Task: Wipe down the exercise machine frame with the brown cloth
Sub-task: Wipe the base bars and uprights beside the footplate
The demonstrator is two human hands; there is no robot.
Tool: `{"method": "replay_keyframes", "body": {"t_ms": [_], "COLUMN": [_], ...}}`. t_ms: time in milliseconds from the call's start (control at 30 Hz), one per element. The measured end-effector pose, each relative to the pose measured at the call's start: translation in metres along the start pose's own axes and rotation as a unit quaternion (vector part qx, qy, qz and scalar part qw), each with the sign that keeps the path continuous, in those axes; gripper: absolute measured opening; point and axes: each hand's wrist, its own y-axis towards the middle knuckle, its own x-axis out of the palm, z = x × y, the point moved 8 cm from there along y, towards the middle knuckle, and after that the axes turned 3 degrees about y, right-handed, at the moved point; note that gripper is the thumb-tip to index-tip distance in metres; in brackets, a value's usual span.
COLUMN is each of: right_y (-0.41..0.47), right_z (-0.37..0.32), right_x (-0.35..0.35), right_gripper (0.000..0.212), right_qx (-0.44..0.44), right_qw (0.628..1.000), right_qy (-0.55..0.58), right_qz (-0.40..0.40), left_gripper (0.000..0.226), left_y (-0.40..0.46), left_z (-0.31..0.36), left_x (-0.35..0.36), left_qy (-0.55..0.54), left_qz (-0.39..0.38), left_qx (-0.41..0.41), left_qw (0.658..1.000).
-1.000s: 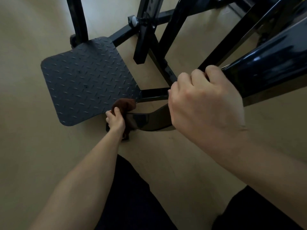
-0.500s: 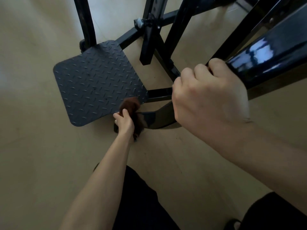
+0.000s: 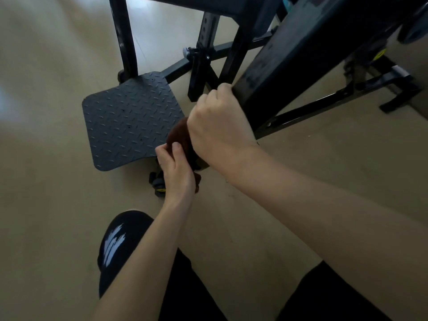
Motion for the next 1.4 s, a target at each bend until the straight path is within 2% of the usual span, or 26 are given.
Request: {"method": "replay_keyframes", "body": {"t_ms": [133, 200, 333, 400, 467, 567, 633, 700, 767, 833, 900, 967, 1067, 1167, 1267, 1400], "right_y": [-0.007, -0.013, -0.025, -0.034, -0.050, -0.082, -0.107, -0.127, -0.135, -0.138, -0.144, -0.153, -0.172, -0.191, -0.187, -0.152], "right_z": [0.006, 0.006, 0.005, 0.002, 0.002, 0.016, 0.026, 0.039, 0.054, 0.072, 0.093, 0.102, 0.094, 0.083, 0.073, 0.034], "right_x": [-0.004, -0.009, -0.016, -0.017, -0.015, 0.003, 0.021, 0.049, 0.091, 0.140, 0.196, 0.257, 0.339, 0.392, 0.424, 0.470], "right_gripper": [0.040, 0.038, 0.036, 0.030, 0.033, 0.040, 0.042, 0.048, 0.059, 0.059, 0.053, 0.052, 0.055, 0.046, 0.041, 0.044], "right_qx": [-0.007, -0.033, -0.059, -0.068, -0.079, -0.106, -0.157, -0.159, -0.112, -0.022, 0.095, 0.195, 0.253, 0.277, 0.286, 0.246], "right_qw": [1.000, 0.999, 0.997, 0.996, 0.994, 0.977, 0.941, 0.908, 0.906, 0.897, 0.857, 0.805, 0.731, 0.682, 0.677, 0.724], "right_qy": [-0.004, -0.015, -0.047, -0.030, -0.013, 0.080, 0.189, 0.279, 0.339, 0.414, 0.499, 0.560, 0.627, 0.652, 0.647, 0.598], "right_qz": [-0.022, -0.011, 0.029, 0.040, 0.070, 0.166, 0.233, 0.268, 0.229, 0.156, 0.091, 0.020, -0.092, -0.180, -0.203, -0.240], "left_gripper": [0.032, 0.034, 0.034, 0.024, 0.015, 0.019, 0.019, 0.014, 0.006, 0.014, 0.015, 0.010, 0.012, 0.014, 0.023, 0.027], "left_y": [0.024, 0.026, -0.009, -0.030, -0.053, -0.087, -0.107, -0.121, -0.127, -0.130, -0.126, -0.113, -0.079, -0.041, -0.008, 0.020], "left_z": [-0.004, -0.005, 0.016, 0.028, 0.040, 0.047, 0.043, 0.040, 0.033, 0.022, 0.000, -0.031, -0.064, -0.063, -0.059, -0.064], "left_x": [0.000, 0.000, 0.001, 0.004, 0.005, 0.013, 0.026, 0.049, 0.074, 0.098, 0.128, 0.164, 0.200, 0.221, 0.237, 0.268], "left_qy": [0.034, 0.031, -0.005, -0.026, -0.061, -0.097, -0.120, -0.139, -0.139, -0.117, -0.093, -0.060, -0.004, 0.103, 0.254, 0.451], "left_qz": [0.004, 0.009, 0.036, 0.052, 0.073, 0.101, 0.106, 0.082, 0.079, 0.086, 0.057, 0.006, -0.029, -0.081, -0.130, -0.196], "left_qx": [-0.064, -0.088, -0.012, 0.042, 0.085, 0.119, 0.133, 0.154, 0.158, 0.165, 0.151, 0.101, 0.046, 0.060, 0.081, 0.119], "left_qw": [0.997, 0.996, 0.999, 0.997, 0.992, 0.983, 0.978, 0.975, 0.974, 0.976, 0.982, 0.993, 0.999, 0.990, 0.955, 0.863]}}
